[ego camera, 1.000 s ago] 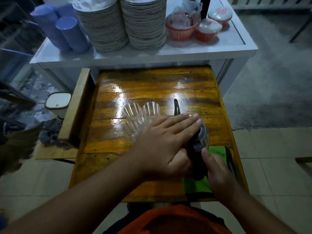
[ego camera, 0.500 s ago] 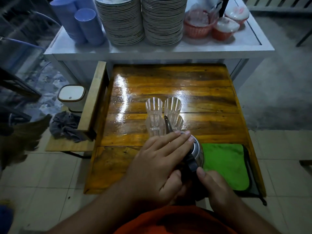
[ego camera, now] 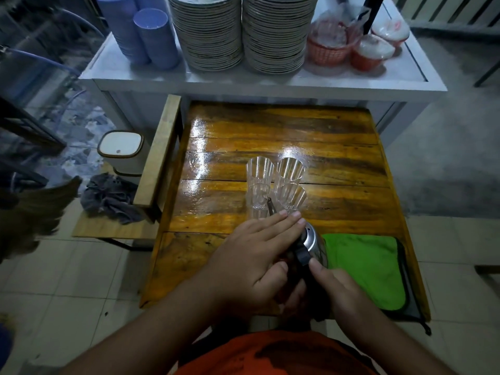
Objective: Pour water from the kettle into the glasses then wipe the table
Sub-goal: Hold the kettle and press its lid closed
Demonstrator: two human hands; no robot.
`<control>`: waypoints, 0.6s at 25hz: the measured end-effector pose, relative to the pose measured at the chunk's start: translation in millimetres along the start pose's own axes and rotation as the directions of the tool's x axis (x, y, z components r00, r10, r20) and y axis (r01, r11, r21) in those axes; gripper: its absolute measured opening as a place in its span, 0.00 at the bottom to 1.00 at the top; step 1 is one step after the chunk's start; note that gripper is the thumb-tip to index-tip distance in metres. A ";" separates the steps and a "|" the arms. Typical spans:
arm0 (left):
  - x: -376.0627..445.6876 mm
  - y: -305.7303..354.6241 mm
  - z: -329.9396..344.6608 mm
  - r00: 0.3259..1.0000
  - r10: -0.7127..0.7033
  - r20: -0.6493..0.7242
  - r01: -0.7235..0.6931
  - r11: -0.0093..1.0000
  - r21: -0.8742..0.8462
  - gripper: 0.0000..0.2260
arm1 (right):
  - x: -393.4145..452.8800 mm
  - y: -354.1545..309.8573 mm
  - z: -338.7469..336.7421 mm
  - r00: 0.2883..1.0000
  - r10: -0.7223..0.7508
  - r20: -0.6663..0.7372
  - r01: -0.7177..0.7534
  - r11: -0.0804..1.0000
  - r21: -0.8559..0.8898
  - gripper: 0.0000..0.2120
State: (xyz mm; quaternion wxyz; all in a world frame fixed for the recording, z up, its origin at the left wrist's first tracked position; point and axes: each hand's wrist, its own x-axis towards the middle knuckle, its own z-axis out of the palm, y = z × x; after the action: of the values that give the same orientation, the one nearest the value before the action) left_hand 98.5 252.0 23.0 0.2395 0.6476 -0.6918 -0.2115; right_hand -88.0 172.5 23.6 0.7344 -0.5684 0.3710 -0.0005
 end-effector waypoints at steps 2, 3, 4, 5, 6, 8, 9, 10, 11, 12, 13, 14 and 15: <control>0.9 -4.5 -7.2 0.998 0.004 0.057 -0.003 1.000 -0.023 0.31 | -0.5 -3.9 0.5 0.999 0.033 0.002 -0.033 0.999 -0.023 0.36; 1.2 -6.4 -10.8 0.997 0.013 0.078 -0.011 1.000 -0.023 0.31 | -1.2 -6.8 1.5 0.999 0.048 0.003 -0.048 0.998 -0.028 0.36; 1.3 -7.6 -13.8 0.995 0.024 0.092 -0.022 1.000 -0.016 0.31 | -1.5 -9.6 2.3 0.998 0.061 0.006 -0.061 0.998 -0.026 0.36; 1.4 -8.4 -16.6 0.994 0.034 0.100 -0.033 0.999 -0.006 0.30 | -1.8 -11.5 2.9 0.998 0.070 0.010 -0.070 0.997 -0.020 0.36; 1.4 -9.1 -18.9 0.994 0.041 0.104 -0.042 0.999 0.006 0.30 | -1.8 -14.0 3.8 0.997 0.078 0.014 -0.078 0.997 -0.018 0.37; 1.1 -10.5 -22.1 0.992 0.047 0.115 -0.051 0.998 0.026 0.30 | -2.2 -19.1 6.0 0.995 0.098 0.013 -0.097 0.995 -0.017 0.37; 0.7 -11.1 -23.1 0.991 0.048 0.123 -0.052 0.998 0.030 0.31 | -2.7 -21.1 7.2 0.994 0.104 0.011 -0.104 0.994 -0.019 0.38; 0.2 -11.8 -24.2 0.990 0.049 0.131 -0.054 0.998 0.033 0.31 | -3.0 -23.6 8.6 0.994 0.112 0.009 -0.112 0.994 -0.020 0.38; -0.2 -12.6 -25.2 0.989 0.049 0.137 -0.054 0.998 0.035 0.32 | -3.6 -26.4 10.3 0.993 0.121 0.009 -0.121 0.992 -0.019 0.38; -0.5 -13.0 -25.9 0.989 0.049 0.141 -0.054 0.998 0.036 0.32 | -4.0 -28.5 11.6 0.991 0.135 0.005 -0.134 0.991 -0.016 0.38; -0.6 -13.5 -26.4 0.989 0.048 0.143 -0.054 0.998 0.036 0.32 | -4.5 -30.4 12.4 0.989 0.146 0.003 -0.146 0.989 -0.013 0.38; -0.7 -13.7 -26.6 0.988 0.046 0.145 -0.052 0.998 0.035 0.32 | -5.3 -32.6 13.0 0.988 0.156 0.001 -0.156 0.988 -0.012 0.37; -0.8 -13.6 -26.8 0.988 0.044 0.147 -0.049 0.998 0.031 0.33 | -5.9 -33.9 13.2 0.987 0.162 0.002 -0.162 0.987 -0.013 0.37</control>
State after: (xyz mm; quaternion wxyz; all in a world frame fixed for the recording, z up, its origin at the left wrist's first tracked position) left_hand 125.6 252.3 36.0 0.1818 0.6181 -0.7259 -0.2407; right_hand -70.8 174.0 56.2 0.7288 -0.5411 0.4149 0.0627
